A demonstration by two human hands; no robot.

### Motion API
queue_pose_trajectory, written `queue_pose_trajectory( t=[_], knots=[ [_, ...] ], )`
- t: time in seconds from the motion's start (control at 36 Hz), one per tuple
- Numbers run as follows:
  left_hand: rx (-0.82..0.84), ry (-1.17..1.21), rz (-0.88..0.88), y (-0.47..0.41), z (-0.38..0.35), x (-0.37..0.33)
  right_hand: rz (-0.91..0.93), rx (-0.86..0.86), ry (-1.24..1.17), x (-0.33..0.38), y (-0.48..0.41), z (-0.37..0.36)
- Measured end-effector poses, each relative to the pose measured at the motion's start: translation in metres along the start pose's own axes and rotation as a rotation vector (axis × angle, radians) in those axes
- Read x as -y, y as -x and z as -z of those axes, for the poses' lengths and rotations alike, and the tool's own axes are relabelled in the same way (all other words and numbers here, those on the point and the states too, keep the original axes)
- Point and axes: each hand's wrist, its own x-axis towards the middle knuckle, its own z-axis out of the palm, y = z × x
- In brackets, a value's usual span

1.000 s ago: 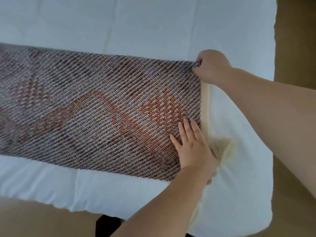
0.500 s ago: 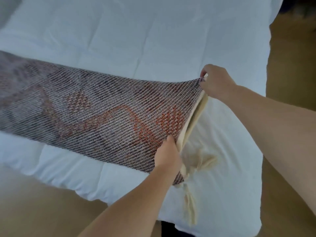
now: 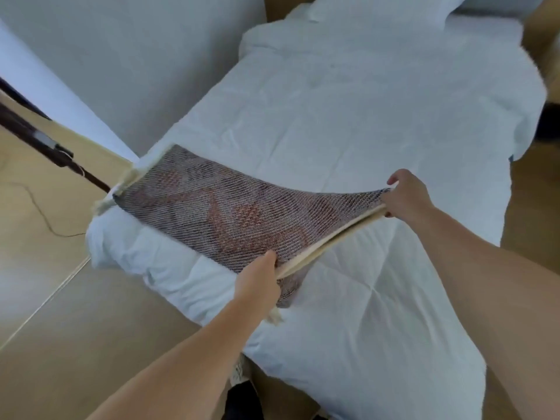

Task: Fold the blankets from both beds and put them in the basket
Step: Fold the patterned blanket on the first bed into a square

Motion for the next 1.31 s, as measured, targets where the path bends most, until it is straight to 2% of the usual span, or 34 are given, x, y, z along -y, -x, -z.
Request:
queue_pose_trajectory(
  t=[0.25, 0.33, 0.64, 0.78, 0.92, 1.11, 1.31],
  knots=[
    [-0.023, 0.118, -0.088, 0.007, 0.066, 0.074, 0.01, -0.048, -0.046, 0.083, 0.034, -0.018],
    [-0.015, 0.156, -0.085, -0.007, 0.085, 0.102, 0.018, -0.076, -0.042, 0.109, 0.039, -0.032],
    [0.096, 0.139, -0.286, -0.072, 0.148, 0.22, -0.029, -0.181, -0.1, 0.206, 0.054, -0.104],
    [0.11, 0.121, -0.317, -0.09, 0.164, 0.262, -0.091, -0.169, -0.255, 0.242, 0.048, -0.137],
    [0.096, 0.103, -0.313, -0.107, 0.173, 0.29, -0.08, -0.068, -0.351, 0.264, 0.035, -0.16],
    [0.049, 0.155, -0.206, -0.128, 0.19, 0.315, 0.089, 0.062, -0.248, 0.292, 0.008, -0.195],
    [-0.028, 0.22, -0.062, -0.141, 0.207, 0.331, 0.225, 0.029, -0.154, 0.315, -0.029, -0.227]
  ],
)
